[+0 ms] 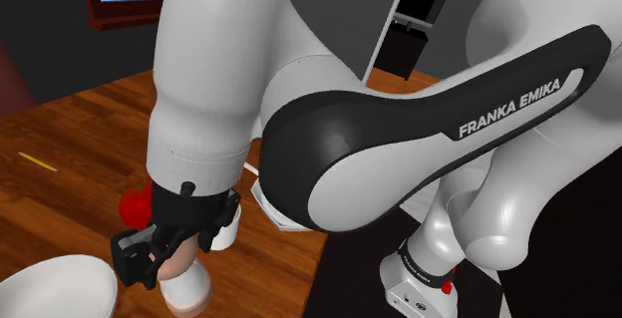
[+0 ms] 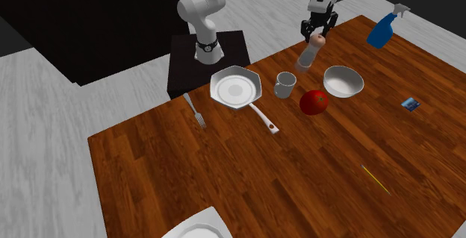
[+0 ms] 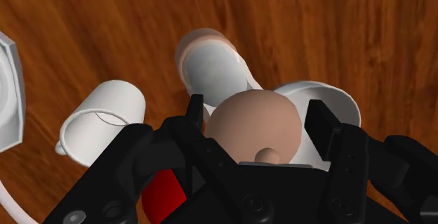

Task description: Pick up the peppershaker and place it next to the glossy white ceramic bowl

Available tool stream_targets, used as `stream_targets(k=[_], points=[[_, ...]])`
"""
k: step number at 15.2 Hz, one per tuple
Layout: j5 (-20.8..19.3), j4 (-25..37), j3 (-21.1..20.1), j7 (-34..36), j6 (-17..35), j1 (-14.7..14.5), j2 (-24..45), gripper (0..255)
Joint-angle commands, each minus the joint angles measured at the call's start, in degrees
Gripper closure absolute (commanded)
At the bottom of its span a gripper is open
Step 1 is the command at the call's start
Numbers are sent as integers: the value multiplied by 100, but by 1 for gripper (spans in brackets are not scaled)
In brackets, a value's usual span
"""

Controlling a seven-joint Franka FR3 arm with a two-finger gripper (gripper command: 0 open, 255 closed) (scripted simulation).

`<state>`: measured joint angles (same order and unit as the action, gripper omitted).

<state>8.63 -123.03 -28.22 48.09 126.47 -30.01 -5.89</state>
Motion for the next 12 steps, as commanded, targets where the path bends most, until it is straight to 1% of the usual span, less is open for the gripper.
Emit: stream_targets(k=[1,8,12], points=[[-20,-86,-9,2,143,0,58,255],[-120,-401,-50,50,690,-9,310,255],[-133,-428,-53,56,742,-10,337,255]])
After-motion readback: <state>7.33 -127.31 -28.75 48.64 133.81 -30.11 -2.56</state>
